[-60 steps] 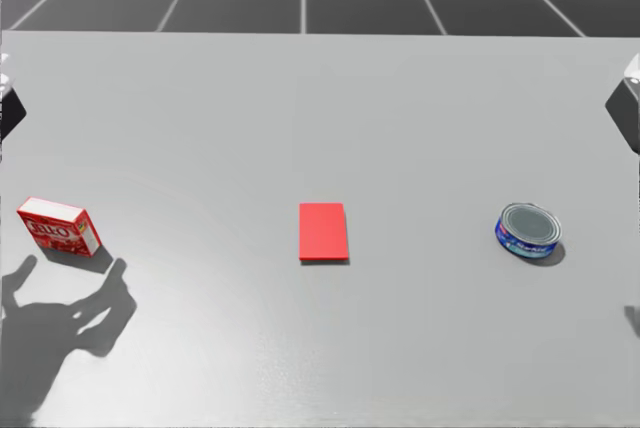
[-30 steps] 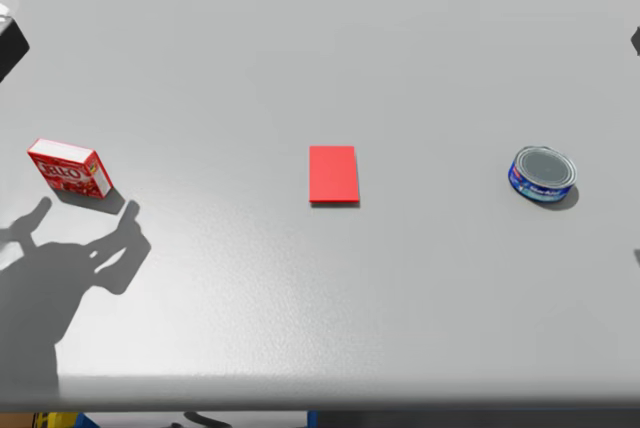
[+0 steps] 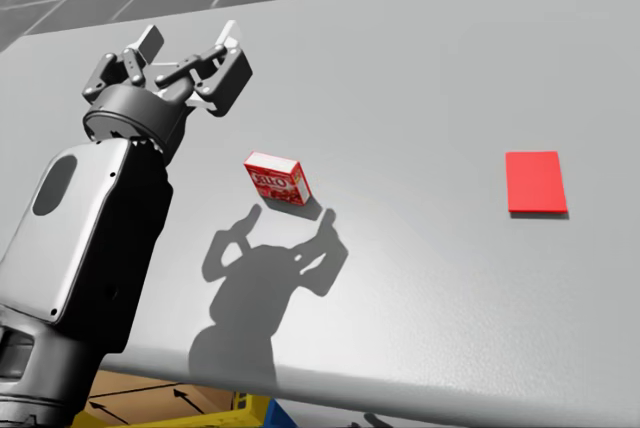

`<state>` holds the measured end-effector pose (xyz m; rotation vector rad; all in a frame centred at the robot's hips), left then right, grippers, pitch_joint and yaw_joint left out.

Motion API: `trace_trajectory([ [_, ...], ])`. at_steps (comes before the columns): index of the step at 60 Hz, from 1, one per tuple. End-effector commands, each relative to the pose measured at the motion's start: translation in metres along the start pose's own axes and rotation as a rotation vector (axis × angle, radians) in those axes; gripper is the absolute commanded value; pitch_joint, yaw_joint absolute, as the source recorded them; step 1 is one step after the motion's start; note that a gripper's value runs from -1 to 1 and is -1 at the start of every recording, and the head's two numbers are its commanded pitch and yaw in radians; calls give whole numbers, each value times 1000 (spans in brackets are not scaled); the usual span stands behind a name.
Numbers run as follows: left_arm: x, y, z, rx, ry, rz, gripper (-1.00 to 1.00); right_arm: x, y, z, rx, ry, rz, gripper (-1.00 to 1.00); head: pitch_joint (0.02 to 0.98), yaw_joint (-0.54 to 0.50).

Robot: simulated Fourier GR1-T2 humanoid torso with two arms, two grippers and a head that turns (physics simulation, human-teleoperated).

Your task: Look at the card. If it is red, pick the object on the left. If it is green, pick the object on the right.

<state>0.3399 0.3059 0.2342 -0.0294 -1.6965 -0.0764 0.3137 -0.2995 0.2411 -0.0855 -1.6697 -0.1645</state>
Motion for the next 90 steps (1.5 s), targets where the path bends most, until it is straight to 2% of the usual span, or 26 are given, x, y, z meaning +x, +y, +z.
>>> trace_trajectory([
  [1,0,1,0,4,-2,-3,-1000,-2,1,0,3,3,4,-1000,816,379],
  [14,0,0,0,-4,-4,1,-1000,-2,1,0,2,3,3,-1000,798,388],
  [22,2,-6,1,-19,-10,19,-1000,-3,1,0,1,3,3,-1000,806,389],
  [26,2,-12,3,-34,6,12,-1000,-3,2,0,-1,5,4,-1000,811,395],
  [33,8,-23,14,-78,25,8,-1000,-4,2,0,-5,6,11,-1000,813,406],
  [35,11,-27,21,-66,27,34,-1000,-5,2,0,-7,7,15,-1000,814,409],
  [45,11,-29,46,-141,67,55,-1000,-7,4,0,-8,11,20,-1000,816,411],
  [56,-10,-25,77,-174,150,58,-1000,-9,4,-1,-7,13,24,-1000,814,408],
  [59,-20,-24,84,-173,170,30,-1000,-9,4,-1,-6,12,25,-1000,815,408],
  [64,-32,-21,91,-176,207,24,-1000,-9,4,-1,-5,12,25,-1000,814,408],
  [66,-40,-19,94,-175,230,10,-1000,-9,4,-1,-4,12,26,-1000,814,408],
  [78,-59,-16,98,-175,304,-9,-1000,-10,4,-2,-2,11,27,-1000,810,408],
  [90,-75,-19,90,-178,353,-4,-1000,-10,5,-2,0,9,28,-1000,808,405],
])
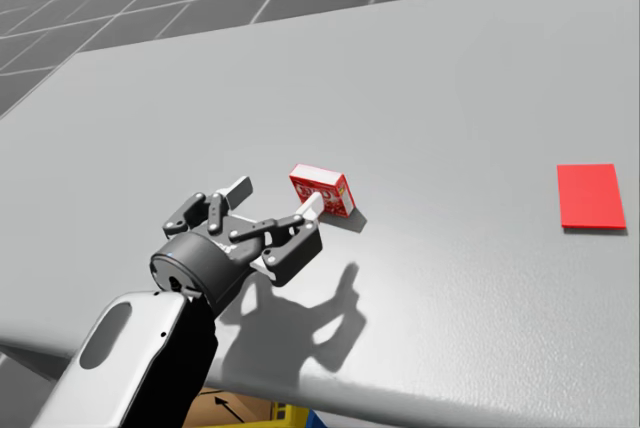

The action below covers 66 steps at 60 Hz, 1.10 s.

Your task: Look at the card. If it is red, pick the object on the left. If it is green, pick the object on the right.

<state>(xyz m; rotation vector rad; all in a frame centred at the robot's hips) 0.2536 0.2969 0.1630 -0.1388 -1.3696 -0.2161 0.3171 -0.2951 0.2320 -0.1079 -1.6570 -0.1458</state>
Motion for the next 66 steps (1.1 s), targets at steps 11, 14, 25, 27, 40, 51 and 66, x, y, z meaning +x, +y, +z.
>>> trace_trajectory([
  [11,-17,-6,-23,-12,47,-4,-1000,0,0,-1,1,-3,1,-1000,809,401],
  [14,-17,-7,-26,-14,49,-6,-1000,0,0,-1,1,-4,1,-1000,810,400],
  [25,-17,-12,-36,-17,57,-16,-1000,0,-2,-2,-1,-8,1,-1000,813,395],
  [27,-17,-12,-38,-15,56,-21,-1000,0,-2,-2,-1,-9,2,-1000,814,393],
  [40,-14,-13,-50,-3,58,-17,-1000,0,-2,-1,-2,-10,3,-1000,815,389],
  [51,-11,-10,-64,14,67,1,-1000,1,-2,-1,-4,-13,3,-1000,815,384],
  [66,-14,-9,-70,17,90,28,-1000,1,-2,-1,-6,-17,4,-1000,815,383],
])
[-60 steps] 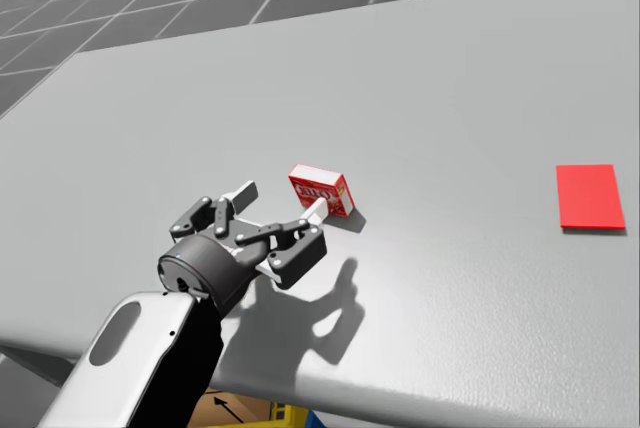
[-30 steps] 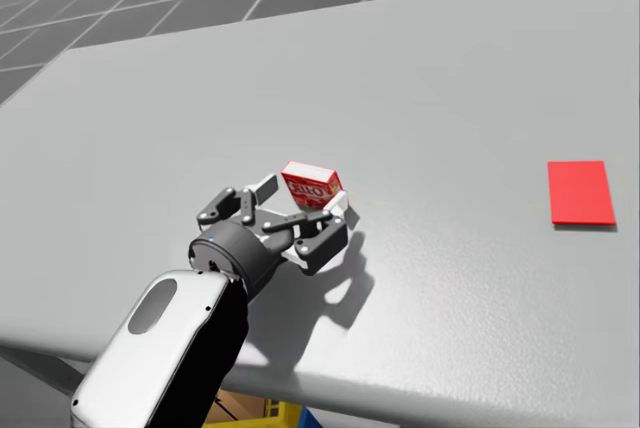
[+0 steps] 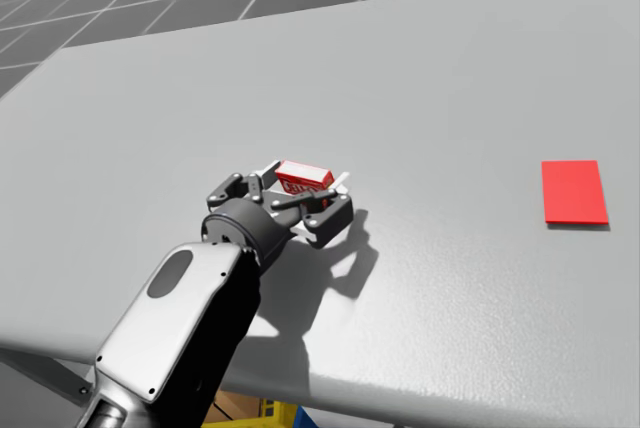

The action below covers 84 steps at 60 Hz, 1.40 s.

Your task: Look at the card. If it is red, pick the object on the left. If it is green, pick the object on the right.

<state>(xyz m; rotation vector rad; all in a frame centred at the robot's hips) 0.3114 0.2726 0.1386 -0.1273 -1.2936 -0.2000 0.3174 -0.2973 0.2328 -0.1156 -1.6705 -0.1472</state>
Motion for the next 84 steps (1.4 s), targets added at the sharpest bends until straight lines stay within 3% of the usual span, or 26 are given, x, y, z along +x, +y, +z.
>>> trace_trajectory([
  [1,-3,1,-5,0,17,18,-1000,0,0,0,-1,-3,1,-1000,814,383],
  [6,-5,0,-6,-16,26,20,-1000,0,0,0,-3,-3,1,-1000,813,384],
  [7,-5,-1,-6,-13,25,17,-714,1,0,0,-2,-4,1,-1000,812,384],
  [8,-6,-1,-6,-11,24,15,-52,1,0,0,-2,-4,1,-1000,812,385],
  [9,-6,-1,-6,-13,24,15,261,1,0,0,-3,-5,1,-1000,812,385],
  [10,-7,-1,-5,-14,24,14,753,1,0,0,-2,-5,1,-1000,811,385],
  [12,-7,-2,-5,-16,24,14,964,1,0,0,-2,-5,1,-1000,810,385],
  [25,-9,-3,-5,-24,28,6,1000,1,0,0,-3,-8,2,-1000,772,384],
  [47,-14,-6,-4,-43,32,-17,1000,2,0,1,-7,-8,2,-1000,457,403],
  [57,-12,-7,-2,-52,27,-17,997,1,0,1,-7,-4,1,-1000,414,414],
  [65,5,-9,4,-60,-8,-21,1000,1,-1,1,-6,-3,1,-1000,413,412],
  [84,73,-7,14,-66,-131,-58,973,0,0,-1,0,1,6,-1000,415,413],
])
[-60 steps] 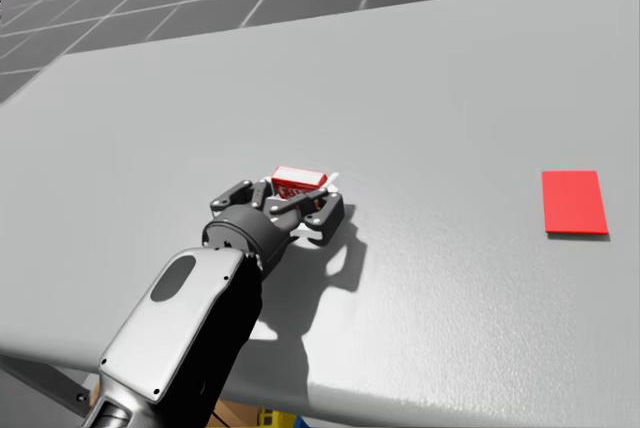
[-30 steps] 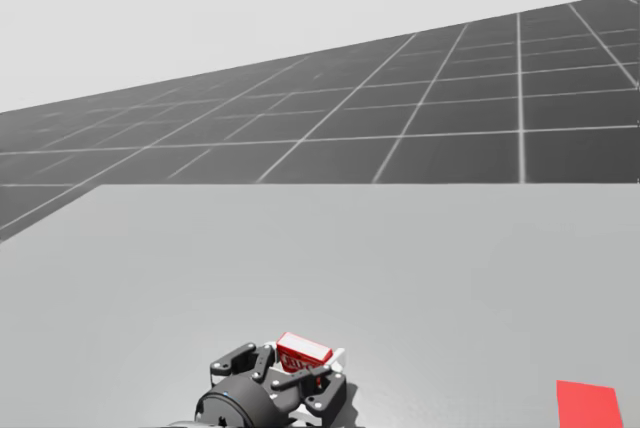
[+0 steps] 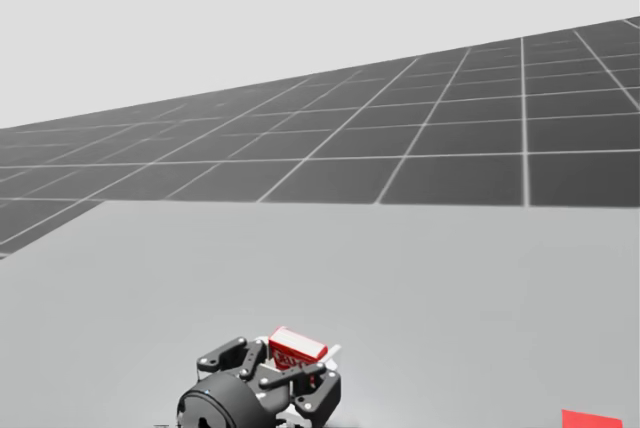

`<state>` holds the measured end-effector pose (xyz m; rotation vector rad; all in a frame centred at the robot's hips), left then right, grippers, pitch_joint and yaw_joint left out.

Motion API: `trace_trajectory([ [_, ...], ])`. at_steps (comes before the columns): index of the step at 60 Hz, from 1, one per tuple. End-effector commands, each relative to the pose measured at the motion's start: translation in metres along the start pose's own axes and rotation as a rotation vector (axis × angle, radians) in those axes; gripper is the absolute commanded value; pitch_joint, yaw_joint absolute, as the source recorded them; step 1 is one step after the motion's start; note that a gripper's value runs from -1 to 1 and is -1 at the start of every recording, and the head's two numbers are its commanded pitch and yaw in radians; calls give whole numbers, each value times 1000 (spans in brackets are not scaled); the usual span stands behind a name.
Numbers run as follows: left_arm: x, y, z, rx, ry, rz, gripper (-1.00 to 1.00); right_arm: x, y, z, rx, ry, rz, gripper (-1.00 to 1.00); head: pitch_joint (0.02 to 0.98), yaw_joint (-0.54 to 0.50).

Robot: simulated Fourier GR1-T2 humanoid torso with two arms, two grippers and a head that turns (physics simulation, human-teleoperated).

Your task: Look at the card. If it is red, pick the object on the left. If it is green, pick the object on the right.

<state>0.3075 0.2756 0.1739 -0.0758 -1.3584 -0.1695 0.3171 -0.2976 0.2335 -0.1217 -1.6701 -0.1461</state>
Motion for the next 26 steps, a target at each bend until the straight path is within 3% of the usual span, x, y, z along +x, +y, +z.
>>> trace_trajectory([
  [1,46,-9,-1,-124,-85,-44,974,0,0,-1,3,1,2,-1000,415,413],
  [26,148,-3,24,-106,-279,-125,981,-2,-1,-2,11,-5,7,-1000,422,410],
])
